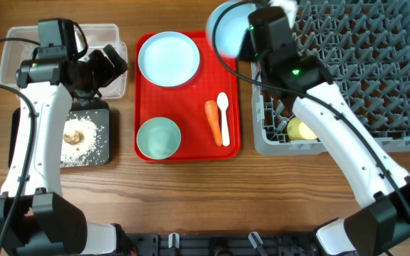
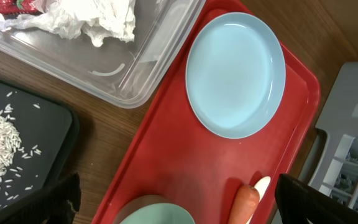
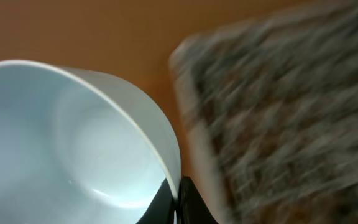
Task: Sort waste into correct bins and load items into the dishwasher rack
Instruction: 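Lift the white bowl and place it upright in the rack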
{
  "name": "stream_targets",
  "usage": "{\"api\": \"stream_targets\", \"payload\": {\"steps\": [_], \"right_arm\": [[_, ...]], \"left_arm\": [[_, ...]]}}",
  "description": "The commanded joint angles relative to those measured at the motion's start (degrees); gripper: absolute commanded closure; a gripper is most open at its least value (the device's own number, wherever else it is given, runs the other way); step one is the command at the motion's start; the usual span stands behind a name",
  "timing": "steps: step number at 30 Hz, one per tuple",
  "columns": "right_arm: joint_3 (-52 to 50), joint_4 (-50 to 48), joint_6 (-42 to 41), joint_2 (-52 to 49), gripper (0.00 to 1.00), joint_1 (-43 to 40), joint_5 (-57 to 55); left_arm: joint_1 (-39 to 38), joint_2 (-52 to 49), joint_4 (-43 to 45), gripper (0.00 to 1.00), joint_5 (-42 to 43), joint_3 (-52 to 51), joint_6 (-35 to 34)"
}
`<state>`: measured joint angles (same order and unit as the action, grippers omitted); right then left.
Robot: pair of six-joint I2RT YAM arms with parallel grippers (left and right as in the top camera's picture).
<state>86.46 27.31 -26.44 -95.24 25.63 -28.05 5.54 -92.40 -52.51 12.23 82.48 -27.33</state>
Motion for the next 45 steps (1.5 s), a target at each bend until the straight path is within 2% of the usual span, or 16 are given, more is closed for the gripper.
{"api": "stream_targets", "payload": {"steps": [1, 4, 10, 13, 16, 24, 31, 35, 41, 45], "right_arm": [[0.4, -9.5, 18.4, -2.8, 0.96, -1.6, -29.2], [0.4, -22.6, 35.2, -6.5, 0.96, -3.8, -30.0], [0.4, -43.7, 62.4, -15.9, 0.96, -7.4, -33.9], [0.4, -52.4, 73.2, -21.3, 0.96, -8.3, -34.5], [0.4, -57.3, 77.6, -25.0, 0.95, -8.3, -35.0], [0.4, -56.8, 77.2, -29.7, 0.96, -8.1, -35.5], [0.4, -56.7, 77.3, -30.0, 0.96, -7.1, -35.6], [0.4, -52.9, 75.4, -30.0, 0.96, -6.1, -35.6], [0.4, -42.2, 66.8, -30.0, 0.96, -5.7, -35.6], [0.4, -40.7, 66.1, -30.0, 0.96, -5.4, -35.7]], "left_arm": [[0.3, 1.1, 0.2, 0.0, -0.1, 0.2, 0.0], [0.3, 1.1, 0.2, 0.0, -0.1, 0.2, 0.1], [0.3, 1.1, 0.2, 0.0, -0.1, 0.2, 0.1], [0.3, 1.1, 0.2, 0.0, -0.1, 0.2, 0.1], [0.3, 1.1, 0.2, 0.0, -0.1, 0.2, 0.1], [0.3, 1.1, 0.2, 0.0, -0.1, 0.2, 0.0], [0.3, 1.1, 0.2, 0.0, -0.1, 0.2, 0.1], [0.3, 1.1, 0.2, 0.0, -0.1, 0.2, 0.1], [0.3, 1.1, 0.2, 0.0, -0.1, 0.2, 0.1], [0.3, 1.1, 0.2, 0.0, -0.2, 0.2, 0.1]]}}
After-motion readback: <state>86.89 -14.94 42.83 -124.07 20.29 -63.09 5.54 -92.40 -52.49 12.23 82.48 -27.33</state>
